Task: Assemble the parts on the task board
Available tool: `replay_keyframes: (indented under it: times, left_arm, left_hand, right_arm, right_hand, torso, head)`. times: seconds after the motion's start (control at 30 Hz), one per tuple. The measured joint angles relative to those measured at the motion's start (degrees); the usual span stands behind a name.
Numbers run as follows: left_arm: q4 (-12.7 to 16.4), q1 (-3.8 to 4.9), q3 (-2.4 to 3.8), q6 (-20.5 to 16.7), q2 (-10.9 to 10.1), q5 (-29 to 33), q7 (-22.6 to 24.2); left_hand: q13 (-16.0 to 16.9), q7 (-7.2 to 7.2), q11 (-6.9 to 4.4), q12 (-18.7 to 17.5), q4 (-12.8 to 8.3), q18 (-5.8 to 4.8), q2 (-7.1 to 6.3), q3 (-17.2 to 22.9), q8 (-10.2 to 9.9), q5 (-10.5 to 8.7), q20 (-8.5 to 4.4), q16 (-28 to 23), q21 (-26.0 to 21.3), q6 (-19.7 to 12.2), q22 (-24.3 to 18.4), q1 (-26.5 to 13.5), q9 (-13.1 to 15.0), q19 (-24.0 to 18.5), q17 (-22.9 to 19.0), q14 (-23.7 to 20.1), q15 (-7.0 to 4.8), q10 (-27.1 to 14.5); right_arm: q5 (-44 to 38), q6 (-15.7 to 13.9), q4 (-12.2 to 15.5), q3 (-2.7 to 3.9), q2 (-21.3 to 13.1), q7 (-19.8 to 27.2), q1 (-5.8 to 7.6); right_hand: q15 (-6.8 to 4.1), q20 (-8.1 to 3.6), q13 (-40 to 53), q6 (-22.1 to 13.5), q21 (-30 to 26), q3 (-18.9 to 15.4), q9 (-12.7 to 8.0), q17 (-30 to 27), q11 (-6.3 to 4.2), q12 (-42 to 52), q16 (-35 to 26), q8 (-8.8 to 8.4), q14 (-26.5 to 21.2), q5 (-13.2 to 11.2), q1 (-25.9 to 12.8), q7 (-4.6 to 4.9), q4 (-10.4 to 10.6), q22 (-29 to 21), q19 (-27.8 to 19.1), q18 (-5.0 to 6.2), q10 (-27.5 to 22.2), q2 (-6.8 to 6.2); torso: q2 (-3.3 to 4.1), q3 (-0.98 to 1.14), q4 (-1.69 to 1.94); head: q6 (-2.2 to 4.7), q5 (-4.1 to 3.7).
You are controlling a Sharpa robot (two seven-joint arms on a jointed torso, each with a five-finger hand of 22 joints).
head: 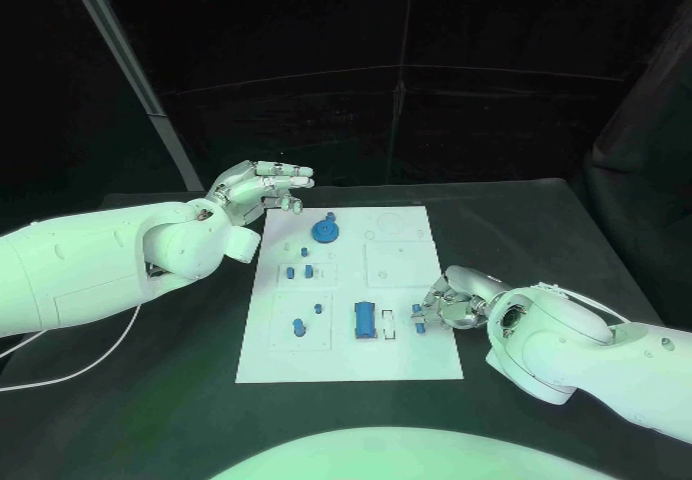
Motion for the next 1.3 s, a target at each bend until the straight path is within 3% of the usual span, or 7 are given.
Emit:
replay_keyframes:
  times: [0.33,0.77,1.3]
  left_arm:
    - [0.1,0.00,0.00,0.0,-0.1,0.0,0.0]
    - [0.3,0.00,0.00,0.0,-0.2,0.0,-0.1]
    - [0.3,0.01,0.01,0.1,-0.2,0.0,-0.1]
  left_hand:
    - [0.0,0.00,0.00,0.0,0.0,0.00,0.00,0.0,0.0,0.00,0.00,0.0,0.0,0.0,0.0,0.0,0.0,0.0,0.0,0.0,0.00,0.0]
    - [0.0,0.00,0.00,0.0,0.0,0.00,0.00,0.0,0.0,0.00,0.00,0.0,0.0,0.0,0.0,0.0,0.0,0.0,0.0,0.0,0.00,0.0]
    - [0.0,0.00,0.00,0.0,0.0,0.00,0.00,0.0,0.0,0.00,0.00,0.0,0.0,0.0,0.0,0.0,0.0,0.0,-0.1,0.0,0.00,0.0]
  right_arm:
    - [5.3,-1.8,-0.7,0.00,1.9,0.9,0.01]
    - [9.8,-0.1,-1.9,-0.01,4.9,0.7,0.01]
    - [11.2,0.2,-3.1,-0.01,5.8,0.5,0.01]
  right_hand:
    - [0.00,0.00,0.1,0.2,0.0,0.2,0.1,0.4,0.00,0.0,0.0,0.00,0.0,0.8,0.0,-0.20,-0.2,0.0,0.0,0.00,0.0,0.00]
    - [0.00,-0.20,0.1,0.2,0.0,0.3,0.1,0.4,-0.21,0.0,0.0,0.00,0.0,1.0,0.0,-0.20,0.0,0.0,0.2,0.00,0.2,0.00]
    - [0.00,-0.19,0.3,0.6,0.0,0.5,0.2,0.7,-0.21,0.2,0.2,0.00,0.0,1.2,-0.2,-0.21,0.2,0.0,0.2,0.00,0.2,-0.24]
  torso:
    - [0.04,-0.04,0.03]
    - [0.05,-0.01,0.06]
    - [0.00,0.00,0.00]
  head:
    - [-0.29,-0.04]
    - [-0.73,0.14]
    - [-0.93,0.32]
